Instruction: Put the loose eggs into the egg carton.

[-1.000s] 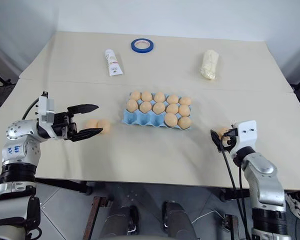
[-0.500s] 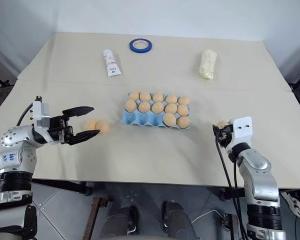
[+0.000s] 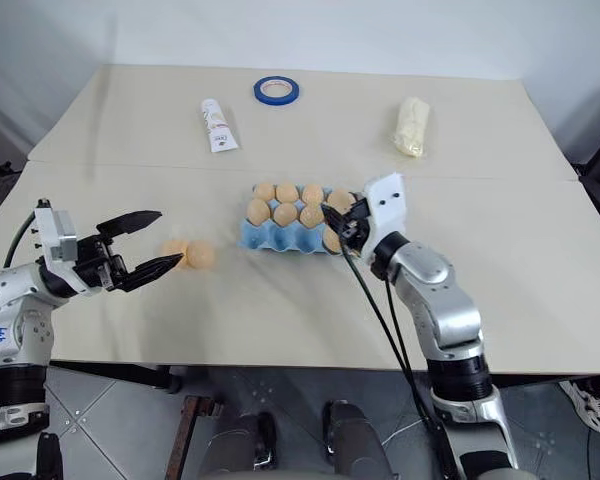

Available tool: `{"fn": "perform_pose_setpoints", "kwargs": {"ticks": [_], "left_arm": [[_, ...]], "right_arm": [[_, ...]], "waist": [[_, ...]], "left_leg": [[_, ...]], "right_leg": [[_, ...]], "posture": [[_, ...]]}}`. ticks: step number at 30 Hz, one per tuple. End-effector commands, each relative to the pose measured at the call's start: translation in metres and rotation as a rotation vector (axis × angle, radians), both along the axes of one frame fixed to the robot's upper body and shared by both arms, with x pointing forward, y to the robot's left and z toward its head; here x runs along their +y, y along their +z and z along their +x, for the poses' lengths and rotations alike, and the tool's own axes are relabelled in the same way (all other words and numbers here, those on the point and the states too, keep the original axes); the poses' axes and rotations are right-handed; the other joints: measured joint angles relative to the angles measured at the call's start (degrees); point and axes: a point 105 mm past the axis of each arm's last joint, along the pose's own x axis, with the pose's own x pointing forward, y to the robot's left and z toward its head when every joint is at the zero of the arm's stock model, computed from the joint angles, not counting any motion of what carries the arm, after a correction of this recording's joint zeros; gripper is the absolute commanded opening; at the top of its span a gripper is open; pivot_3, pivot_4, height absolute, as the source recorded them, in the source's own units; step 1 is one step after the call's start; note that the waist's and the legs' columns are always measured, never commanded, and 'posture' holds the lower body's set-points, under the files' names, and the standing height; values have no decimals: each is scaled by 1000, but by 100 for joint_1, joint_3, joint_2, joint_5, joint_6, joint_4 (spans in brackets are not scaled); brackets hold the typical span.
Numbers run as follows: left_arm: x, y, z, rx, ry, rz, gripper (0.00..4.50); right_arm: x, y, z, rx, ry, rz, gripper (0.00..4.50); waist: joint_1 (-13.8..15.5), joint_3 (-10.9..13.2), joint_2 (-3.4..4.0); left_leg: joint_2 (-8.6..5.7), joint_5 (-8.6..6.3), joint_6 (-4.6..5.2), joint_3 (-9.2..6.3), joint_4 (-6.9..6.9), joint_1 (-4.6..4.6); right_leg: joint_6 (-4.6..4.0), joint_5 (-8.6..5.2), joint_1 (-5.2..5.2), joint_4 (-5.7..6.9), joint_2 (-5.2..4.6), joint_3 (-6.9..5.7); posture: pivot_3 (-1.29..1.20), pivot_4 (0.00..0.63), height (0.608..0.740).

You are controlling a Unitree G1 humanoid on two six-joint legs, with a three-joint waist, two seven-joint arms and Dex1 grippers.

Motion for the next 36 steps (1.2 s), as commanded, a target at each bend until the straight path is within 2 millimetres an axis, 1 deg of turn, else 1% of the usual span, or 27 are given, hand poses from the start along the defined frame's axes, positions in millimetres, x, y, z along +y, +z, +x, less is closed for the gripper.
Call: {"fn": "perform_pose_setpoints", "kwargs": {"ticks": [1, 7, 11, 14, 15, 18, 22, 25, 28, 30, 33, 36], "left_arm": [[4, 14, -9, -63, 23, 3, 4500], [6, 14, -13, -65, 52, -1, 4500], [6, 14, -13, -69, 60, -3, 4500], [6, 15, -12, -71, 64, -5, 4500], [6, 15, -12, -72, 65, -5, 4500], [6, 15, -12, -75, 72, -6, 4500], [10, 17, -11, -86, 107, -9, 4500], [16, 19, -11, -98, 155, -14, 4500], [28, 22, -14, -116, 234, -24, 4500], [36, 22, -18, -117, 276, -26, 4500], [48, 16, -28, -103, 336, -22, 4500], [60, 9, -36, -82, 387, -6, 4500]], "right_arm": [[21, 3, 2, -36, 71, -22, 1758], [36, -4, 8, -44, 131, -63, 1758], [45, -9, 9, -41, 167, -97, 3130], [46, -9, 8, -47, 171, -101, 4219], [46, -8, 8, -50, 172, -105, 4481], [43, -6, 6, -58, 172, -111, 4481], [28, 2, 2, -74, 164, -110, 4481], [16, 11, -7, -99, 189, -97, 4481], [-4, 20, -20, -129, 237, -90, 4481], [-15, 22, -29, -143, 276, -100, 4481], [-39, 17, -37, -135, 319, -138, 4481], [-58, 10, -45, -99, 377, -163, 4481]], "waist": [[-3, 0, 0], [-5, 0, 0], [-15, 0, 0], [-16, 0, 0], [-16, 0, 0], [-18, 0, 0], [-10, 0, 0], [-7, 0, 0], [-9, 0, 0], [-7, 0, 0], [-8, 0, 0], [-7, 0, 0]], "left_leg": [[0, -1, -1, -1, 0, 0], [0, -1, -1, -3, 0, 1], [0, -1, -2, -3, -2, 1], [0, -1, -3, -3, -9, 1], [0, -1, -4, -3, -11, 0], [0, -1, -4, -3, -16, 0], [0, 0, -5, -3, -21, 0], [-1, 0, -5, -3, -26, 0], [0, -1, -5, -3, -33, 0], [0, -1, -6, -4, -40, 0], [0, -2, -6, -3, -44, 1], [0, -2, -6, -2, -44, 4]], "right_leg": [[0, 0, 0, 0, 0, -1], [-2, -1, 0, 1, -2, -3], [-3, -1, -1, 1, -3, -3], [-5, -2, -4, 0, -3, -4], [-5, -2, -4, 0, -3, -4], [-6, -3, -6, -2, -3, -5], [-6, -3, -8, -4, -3, -4], [-6, -3, -7, -11, -4, -5], [-6, -3, -8, -17, -4, -5], [-6, -3, -7, -21, -3, -6], [-6, -3, -6, -27, -2, -7], [-6, -4, -5, -27, -1, -6]], "posture": [[0, 150, 740], [0, 150, 740], [0, 150, 740], [0, 150, 740], [0, 150, 740], [0, 150, 740], [0, 150, 740], [0, 150, 740], [0, 150, 740], [0, 150, 740], [0, 150, 740], [0, 150, 740]]}}
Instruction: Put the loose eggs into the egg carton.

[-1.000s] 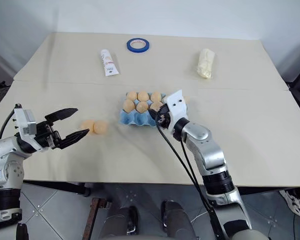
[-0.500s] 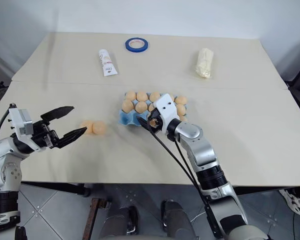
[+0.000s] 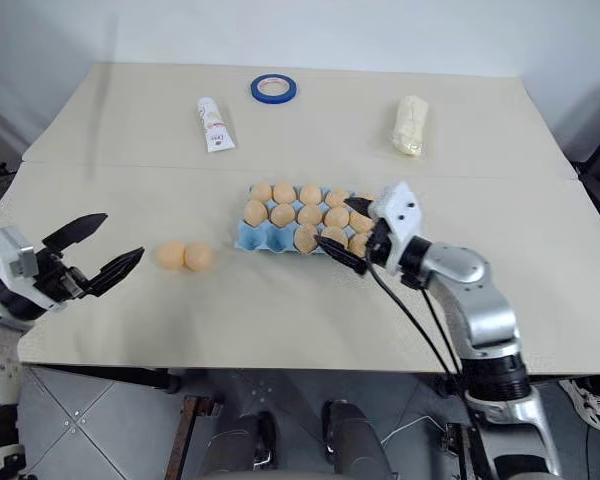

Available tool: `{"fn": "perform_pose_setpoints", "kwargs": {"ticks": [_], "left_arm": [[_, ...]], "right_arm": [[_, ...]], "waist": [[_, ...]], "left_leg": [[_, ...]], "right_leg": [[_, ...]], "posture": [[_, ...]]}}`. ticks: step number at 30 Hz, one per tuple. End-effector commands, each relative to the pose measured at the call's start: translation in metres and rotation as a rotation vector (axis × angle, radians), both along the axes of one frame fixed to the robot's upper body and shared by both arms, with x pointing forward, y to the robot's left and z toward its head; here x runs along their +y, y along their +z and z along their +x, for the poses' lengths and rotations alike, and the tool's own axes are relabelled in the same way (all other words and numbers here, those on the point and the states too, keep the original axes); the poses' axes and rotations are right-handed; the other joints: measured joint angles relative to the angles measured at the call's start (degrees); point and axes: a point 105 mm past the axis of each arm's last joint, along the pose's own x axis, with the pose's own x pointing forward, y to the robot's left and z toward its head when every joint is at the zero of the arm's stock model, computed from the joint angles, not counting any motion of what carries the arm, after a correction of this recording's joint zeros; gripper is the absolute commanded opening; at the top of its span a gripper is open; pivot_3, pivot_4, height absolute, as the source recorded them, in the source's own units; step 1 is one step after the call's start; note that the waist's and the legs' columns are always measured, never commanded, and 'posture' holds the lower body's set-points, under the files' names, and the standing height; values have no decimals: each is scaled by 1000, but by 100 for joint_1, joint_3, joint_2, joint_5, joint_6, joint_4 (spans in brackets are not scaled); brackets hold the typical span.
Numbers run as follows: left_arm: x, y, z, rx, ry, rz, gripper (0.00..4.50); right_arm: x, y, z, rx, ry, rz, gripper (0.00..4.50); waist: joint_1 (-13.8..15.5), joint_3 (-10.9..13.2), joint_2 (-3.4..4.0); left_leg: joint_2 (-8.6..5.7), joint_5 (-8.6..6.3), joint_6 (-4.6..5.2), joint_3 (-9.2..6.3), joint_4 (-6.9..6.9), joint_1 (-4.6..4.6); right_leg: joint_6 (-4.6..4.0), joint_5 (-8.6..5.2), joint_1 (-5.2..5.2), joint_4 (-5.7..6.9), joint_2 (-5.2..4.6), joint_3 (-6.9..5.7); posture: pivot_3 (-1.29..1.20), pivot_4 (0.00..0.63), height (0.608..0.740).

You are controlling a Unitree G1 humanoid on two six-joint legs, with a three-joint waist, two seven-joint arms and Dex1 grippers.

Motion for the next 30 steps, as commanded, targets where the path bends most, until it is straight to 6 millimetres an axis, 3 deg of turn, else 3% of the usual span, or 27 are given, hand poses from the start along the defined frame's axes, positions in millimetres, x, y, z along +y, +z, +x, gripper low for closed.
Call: {"fn": "perform_pose_setpoints", "kwargs": {"ticks": [1, 5, 7, 13, 17, 21, 30], "left_arm": [[18, 11, -12, -51, 76, 32, 4500], [37, 6, -23, -58, 191, 11, 4500], [42, -6, -38, -18, 223, -12, 4500], [45, -13, -58, 7, 254, -24, 4500], [44, -13, -61, 11, 255, -23, 4500], [21, -7, -52, -2, 184, -15, 4500], [-55, 7, -3, -62, 98, -85, 4500]], "right_arm": [[-21, 6, -15, -1, 92, -13, 4481], [-45, -7, -35, 110, 184, -71, 4481], [-56, -8, -44, 143, 222, -78, 4481], [-63, -9, -52, 168, 243, -89, 4481], [-63, -11, -50, 172, 232, -90, 4481], [-62, -11, -46, 170, 216, -92, 4481], [-58, -10, -45, 169, 190, -86, 4481]], "waist": [[9, 0, 0], [28, 0, 0], [8, 0, 0], [22, 0, 0], [35, 0, 2], [37, 0, 2], [105, 0, 2]], "left_leg": [[0, 0, 0, 0, 1, 1], [0, 1, 1, -2, 2, 5], [1, -1, 2, -3, -2, 8], [3, -12, -18, -11, -22, 13], [0, -19, -29, -13, -22, 12], [0, -21, -30, -15, -23, 6], [-1, -2, 0, -12, -22, 8]], "right_leg": [[0, 0, 1, 0, 0, 0], [-2, -1, 8, -2, -2, 0], [-4, -2, 12, -11, -4, 0], [-11, -5, 14, -29, -1, -6], [-13, -5, 18, -37, -6, -7], [-13, -5, 18, -45, -7, -9], [-7, -2, 22, -39, 0, -9]], "posture": [[0, 150, 740], [0, 150, 740], [0, 150, 740], [0, 150, 740], [0, 150, 740], [0, 150, 740], [0, 150, 740]]}}
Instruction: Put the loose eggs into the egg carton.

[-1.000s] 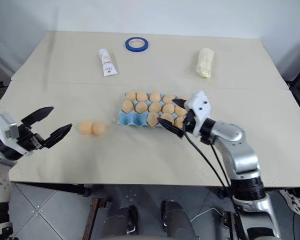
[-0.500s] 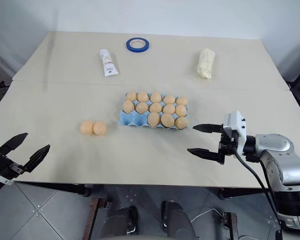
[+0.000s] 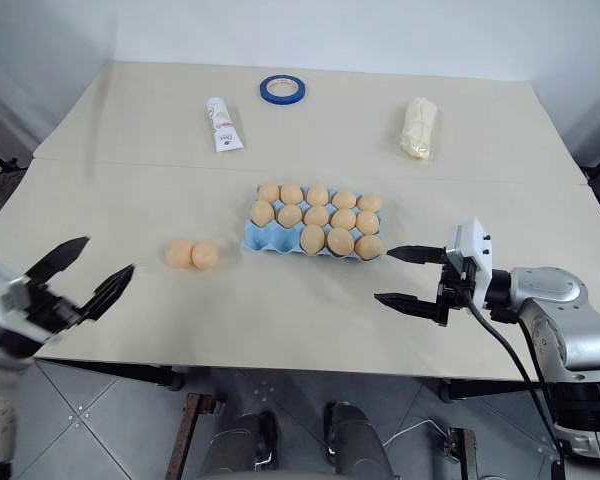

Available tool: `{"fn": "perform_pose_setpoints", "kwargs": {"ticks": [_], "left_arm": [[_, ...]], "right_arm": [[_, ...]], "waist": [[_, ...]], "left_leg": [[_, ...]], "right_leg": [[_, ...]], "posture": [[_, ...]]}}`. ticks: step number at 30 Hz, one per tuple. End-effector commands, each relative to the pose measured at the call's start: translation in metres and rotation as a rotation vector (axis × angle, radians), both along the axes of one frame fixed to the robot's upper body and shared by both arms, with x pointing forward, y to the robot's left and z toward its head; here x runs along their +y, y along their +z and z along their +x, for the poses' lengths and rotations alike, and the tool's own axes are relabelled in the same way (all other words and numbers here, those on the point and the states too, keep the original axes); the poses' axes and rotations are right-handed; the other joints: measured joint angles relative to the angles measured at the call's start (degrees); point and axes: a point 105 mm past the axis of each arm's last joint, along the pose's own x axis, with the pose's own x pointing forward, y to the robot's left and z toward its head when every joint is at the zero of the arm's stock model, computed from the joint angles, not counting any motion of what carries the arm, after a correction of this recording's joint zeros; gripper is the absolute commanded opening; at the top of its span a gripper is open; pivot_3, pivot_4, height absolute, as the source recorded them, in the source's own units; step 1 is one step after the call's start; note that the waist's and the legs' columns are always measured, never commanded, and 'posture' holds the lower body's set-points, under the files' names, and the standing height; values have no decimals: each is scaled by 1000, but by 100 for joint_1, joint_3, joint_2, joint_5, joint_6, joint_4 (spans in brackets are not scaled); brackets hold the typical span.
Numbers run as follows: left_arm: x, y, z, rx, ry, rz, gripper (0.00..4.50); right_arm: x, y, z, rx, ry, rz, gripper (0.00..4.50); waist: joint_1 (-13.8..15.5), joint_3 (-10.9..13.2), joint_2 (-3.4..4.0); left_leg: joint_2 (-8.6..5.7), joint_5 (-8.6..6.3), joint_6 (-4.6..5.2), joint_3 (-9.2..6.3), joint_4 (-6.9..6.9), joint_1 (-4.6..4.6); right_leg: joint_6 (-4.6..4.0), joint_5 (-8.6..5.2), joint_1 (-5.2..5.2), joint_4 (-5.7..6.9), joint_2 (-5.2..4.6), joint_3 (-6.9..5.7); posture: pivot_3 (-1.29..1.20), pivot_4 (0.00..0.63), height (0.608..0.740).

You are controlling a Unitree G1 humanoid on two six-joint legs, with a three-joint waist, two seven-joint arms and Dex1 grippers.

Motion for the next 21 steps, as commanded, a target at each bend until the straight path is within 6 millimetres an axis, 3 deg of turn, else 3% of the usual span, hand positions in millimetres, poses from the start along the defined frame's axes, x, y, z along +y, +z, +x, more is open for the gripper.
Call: {"fn": "perform_pose_setpoints", "kwargs": {"ticks": [1, 10, 21], "left_arm": [[-29, 8, 11, -25, -7, -9, 4500], [-62, -12, 39, 127, 91, -16, 4500], [-85, -14, 47, 165, 70, -53, 4500]], "right_arm": [[1, 11, -3, -41, -7, 3, 4481], [0, 12, -4, -36, -31, -8, 4481], [-2, 13, -2, -37, -52, -26, 4481]], "waist": [[0, 0, 0], [53, 0, -1], [64, 0, 0]], "left_leg": [[0, 0, 1, 3, 0, 0], [1, 3, 0, 4, 19, 1], [-1, 3, 5, 4, 41, 1]], "right_leg": [[2, 1, 0, 0, 1, 2], [12, 6, 2, 11, 10, 5], [20, 11, 11, 20, 9, 10]], "posture": [[0, 150, 740], [0, 150, 740], [0, 150, 740]]}}
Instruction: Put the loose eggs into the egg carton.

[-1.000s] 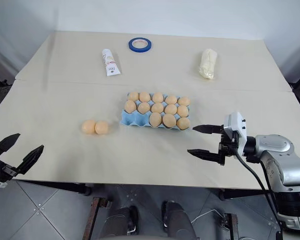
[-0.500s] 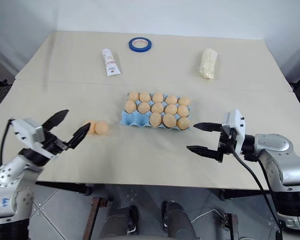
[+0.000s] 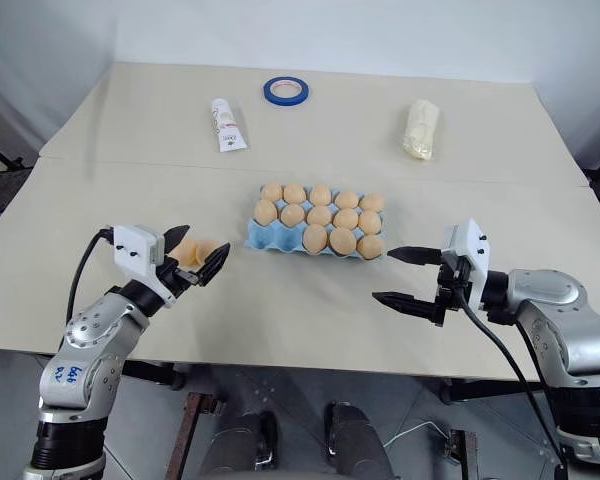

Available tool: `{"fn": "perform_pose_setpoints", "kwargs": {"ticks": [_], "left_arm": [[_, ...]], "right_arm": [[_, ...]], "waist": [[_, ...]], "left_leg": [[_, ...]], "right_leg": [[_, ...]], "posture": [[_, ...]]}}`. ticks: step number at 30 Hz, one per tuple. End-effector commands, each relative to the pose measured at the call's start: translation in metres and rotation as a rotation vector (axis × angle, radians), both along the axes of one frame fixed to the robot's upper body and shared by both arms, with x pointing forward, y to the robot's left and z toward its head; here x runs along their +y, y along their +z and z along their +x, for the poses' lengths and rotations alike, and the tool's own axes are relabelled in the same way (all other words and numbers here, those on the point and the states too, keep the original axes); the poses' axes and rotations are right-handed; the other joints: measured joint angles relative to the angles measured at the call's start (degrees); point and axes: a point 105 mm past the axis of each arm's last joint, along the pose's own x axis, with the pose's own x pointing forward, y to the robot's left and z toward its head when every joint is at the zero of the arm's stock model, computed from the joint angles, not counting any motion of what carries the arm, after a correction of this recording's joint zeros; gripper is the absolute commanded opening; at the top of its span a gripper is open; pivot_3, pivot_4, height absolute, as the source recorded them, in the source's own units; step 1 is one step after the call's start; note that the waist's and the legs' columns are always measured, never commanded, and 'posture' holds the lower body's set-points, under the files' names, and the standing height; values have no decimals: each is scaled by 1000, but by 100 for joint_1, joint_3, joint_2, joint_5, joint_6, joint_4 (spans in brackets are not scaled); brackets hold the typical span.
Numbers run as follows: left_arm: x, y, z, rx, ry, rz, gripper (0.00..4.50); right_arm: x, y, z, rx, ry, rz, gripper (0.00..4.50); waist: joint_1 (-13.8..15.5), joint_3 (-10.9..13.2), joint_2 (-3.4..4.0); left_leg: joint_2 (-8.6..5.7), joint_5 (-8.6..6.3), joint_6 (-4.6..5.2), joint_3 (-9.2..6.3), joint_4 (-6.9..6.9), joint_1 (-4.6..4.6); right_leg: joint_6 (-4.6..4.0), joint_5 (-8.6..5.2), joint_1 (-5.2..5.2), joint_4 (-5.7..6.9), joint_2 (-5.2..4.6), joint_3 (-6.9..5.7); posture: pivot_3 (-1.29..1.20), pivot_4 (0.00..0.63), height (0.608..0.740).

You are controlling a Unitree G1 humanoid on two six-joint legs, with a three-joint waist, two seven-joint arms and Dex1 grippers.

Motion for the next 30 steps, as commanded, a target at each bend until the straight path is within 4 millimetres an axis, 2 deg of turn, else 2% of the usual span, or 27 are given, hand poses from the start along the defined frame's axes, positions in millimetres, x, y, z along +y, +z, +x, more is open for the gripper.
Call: {"fn": "perform_pose_setpoints", "kwargs": {"ticks": [1, 14, 30], "left_arm": [[-6, 9, -2, -23, 3, 2, 4500], [-10, -10, 9, 91, 23, 25, 4500], [-9, -18, 22, 144, 35, 51, 4500]], "right_arm": [[-3, 13, -2, -52, -10, -12, 4481], [-2, 11, 2, -62, -30, -14, 4481], [-5, 8, 4, -71, -57, -18, 4481]], "waist": [[-3, 0, 0], [2, 0, 0], [3, 0, 0]], "left_leg": [[0, 0, 0, 0, 1, 0], [0, 0, 3, 0, 36, 0], [1, -1, 2, -1, 33, -2]], "right_leg": [[0, 0, 0, 1, 0, 1], [-1, 1, 1, 29, -1, 2], [-1, 0, -2, 28, -1, 2]], "posture": [[0, 150, 740], [0, 150, 740], [0, 150, 740]]}}
